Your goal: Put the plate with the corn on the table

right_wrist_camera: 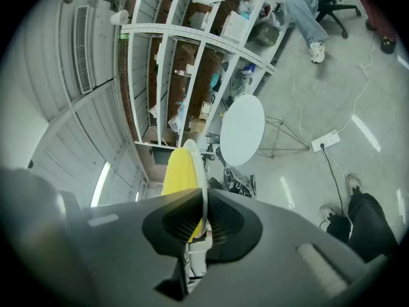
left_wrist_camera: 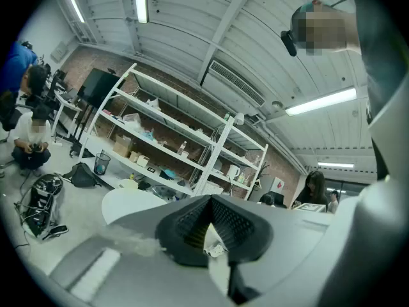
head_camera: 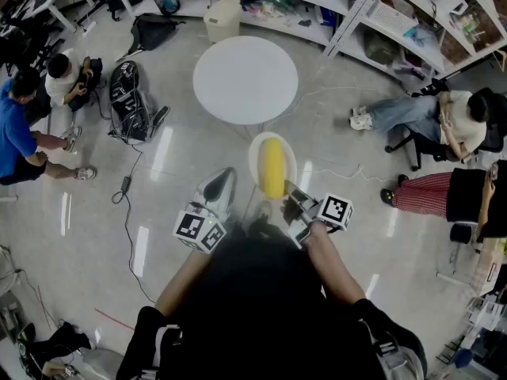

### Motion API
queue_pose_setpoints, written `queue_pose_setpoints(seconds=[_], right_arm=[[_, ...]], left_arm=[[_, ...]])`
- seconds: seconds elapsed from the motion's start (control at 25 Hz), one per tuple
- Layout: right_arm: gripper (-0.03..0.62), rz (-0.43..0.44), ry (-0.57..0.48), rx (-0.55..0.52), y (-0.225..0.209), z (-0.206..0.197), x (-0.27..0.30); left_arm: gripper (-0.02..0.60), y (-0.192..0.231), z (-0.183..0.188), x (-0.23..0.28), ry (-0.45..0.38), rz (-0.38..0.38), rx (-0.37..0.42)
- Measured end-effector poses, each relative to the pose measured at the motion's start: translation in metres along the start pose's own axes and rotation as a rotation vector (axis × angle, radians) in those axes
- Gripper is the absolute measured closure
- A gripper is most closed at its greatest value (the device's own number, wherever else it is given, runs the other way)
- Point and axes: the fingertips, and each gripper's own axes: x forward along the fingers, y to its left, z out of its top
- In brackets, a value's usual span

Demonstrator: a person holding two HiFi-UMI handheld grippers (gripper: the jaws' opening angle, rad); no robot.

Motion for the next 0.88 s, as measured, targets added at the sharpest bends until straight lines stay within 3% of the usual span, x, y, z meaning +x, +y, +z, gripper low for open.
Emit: queue_pose_setpoints(seconds=[0.88], right_arm=[[0.567,-0.028,-0.027,0.012,-0.018,0.011,-0.001]], left_arm=[[0.577,-0.001,-0.003,0.009,0.003,0.017,0.009]])
